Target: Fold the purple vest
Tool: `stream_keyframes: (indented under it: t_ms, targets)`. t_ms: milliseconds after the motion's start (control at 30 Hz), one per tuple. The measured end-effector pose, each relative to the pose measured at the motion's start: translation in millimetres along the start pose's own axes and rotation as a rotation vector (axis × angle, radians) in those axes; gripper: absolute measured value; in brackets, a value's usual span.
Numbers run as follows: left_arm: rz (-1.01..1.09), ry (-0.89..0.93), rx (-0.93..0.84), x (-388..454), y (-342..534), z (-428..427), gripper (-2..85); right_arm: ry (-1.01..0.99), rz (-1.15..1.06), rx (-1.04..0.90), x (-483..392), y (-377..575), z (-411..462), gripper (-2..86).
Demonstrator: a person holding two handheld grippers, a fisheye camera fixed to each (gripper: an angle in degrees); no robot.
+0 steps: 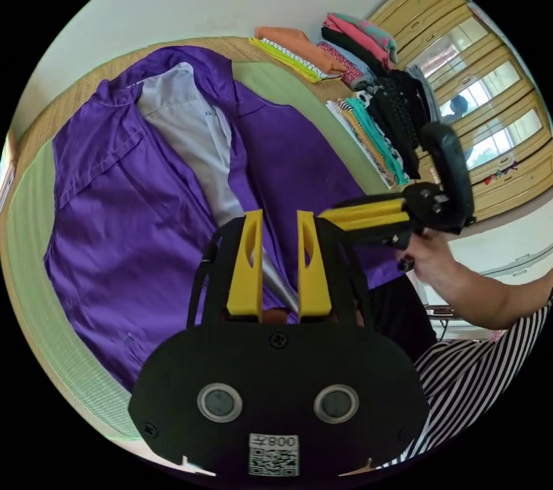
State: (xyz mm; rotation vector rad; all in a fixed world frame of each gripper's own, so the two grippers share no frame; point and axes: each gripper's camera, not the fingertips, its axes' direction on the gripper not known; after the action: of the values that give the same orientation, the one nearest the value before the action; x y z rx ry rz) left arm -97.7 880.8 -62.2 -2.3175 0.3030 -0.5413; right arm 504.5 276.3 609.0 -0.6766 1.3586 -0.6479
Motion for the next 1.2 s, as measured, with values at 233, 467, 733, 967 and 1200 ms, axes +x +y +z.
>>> stream_keyframes:
  t_ms: [233,467,733,967,1200]
  targets:
    - [-0.012,-0.071,-0.016,3,-7,40,8.9,0.069,0.077,0.140,71,-92,-43,6.1]
    - [0.035,-0.162,-0.072,3,-10,66,8.3,-0.083,0.240,0.201,150,-156,-43,5.8]
    - [0.025,-0.144,-0.038,-14,-15,68,7.5,-0.094,0.266,0.220,184,-183,-49,5.6]
    - [0.010,-0.120,-0.026,-39,-19,62,6.5,-0.112,0.265,0.192,191,-193,-46,3.7]
    - [-0.031,-0.052,0.010,-70,-21,42,2.5,-0.215,0.246,0.219,199,-188,-59,1.0]
